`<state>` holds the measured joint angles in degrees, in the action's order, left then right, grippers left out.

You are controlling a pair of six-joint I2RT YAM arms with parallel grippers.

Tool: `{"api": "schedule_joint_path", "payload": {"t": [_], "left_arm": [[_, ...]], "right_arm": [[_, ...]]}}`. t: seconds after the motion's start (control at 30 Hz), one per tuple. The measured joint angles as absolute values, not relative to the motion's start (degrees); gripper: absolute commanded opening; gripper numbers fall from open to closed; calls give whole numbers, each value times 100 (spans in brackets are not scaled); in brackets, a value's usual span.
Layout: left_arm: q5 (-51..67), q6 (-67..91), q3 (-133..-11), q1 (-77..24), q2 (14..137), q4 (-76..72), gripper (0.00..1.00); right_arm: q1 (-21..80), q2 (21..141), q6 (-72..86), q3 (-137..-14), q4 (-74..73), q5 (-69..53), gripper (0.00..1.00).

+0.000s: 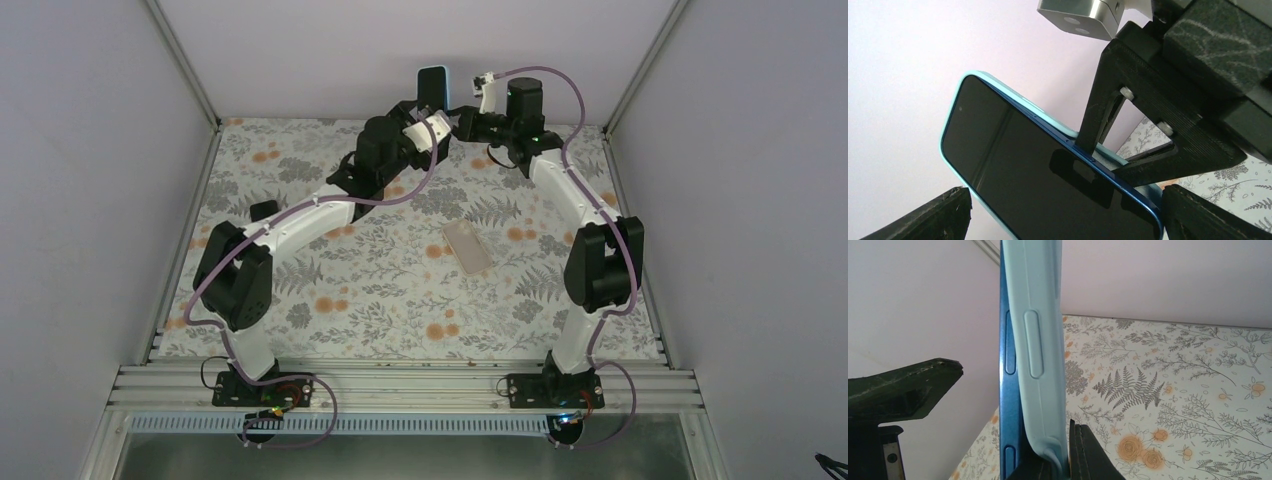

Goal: Take the phone out of the phone case

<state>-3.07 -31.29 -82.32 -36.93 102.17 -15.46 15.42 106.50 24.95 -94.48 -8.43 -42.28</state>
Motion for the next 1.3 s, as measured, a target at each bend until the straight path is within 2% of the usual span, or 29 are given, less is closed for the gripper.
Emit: {"api": "schedule_joint_path", "payload": {"t": [0.17,0.43,0.7,1.17,1.3], "left_arm": [[-499,-3240,-8239,-3708,10366,-1686,93],[-757,-3457,-8250,-3712,10477,-1933,83],[-926,-3986,-8047,-3699,10506,-2578,60],[-1041,-4263,-7804,-3629,10711,-3437,60],[-1090,-4165,-7804,-3605,10726,-3503,52]], "right_arm": [[1546,10663,2504,-9448,-819,-4163,3],[1575,10672,2567,-9380,-591,-3955,3],[1614,10667,2727,-9367,-263,-3924,3],[1651,10556,2941,-9109,-95,-3704,3],[1651,10516,3024,-9096,-91,-3651,3]]}}
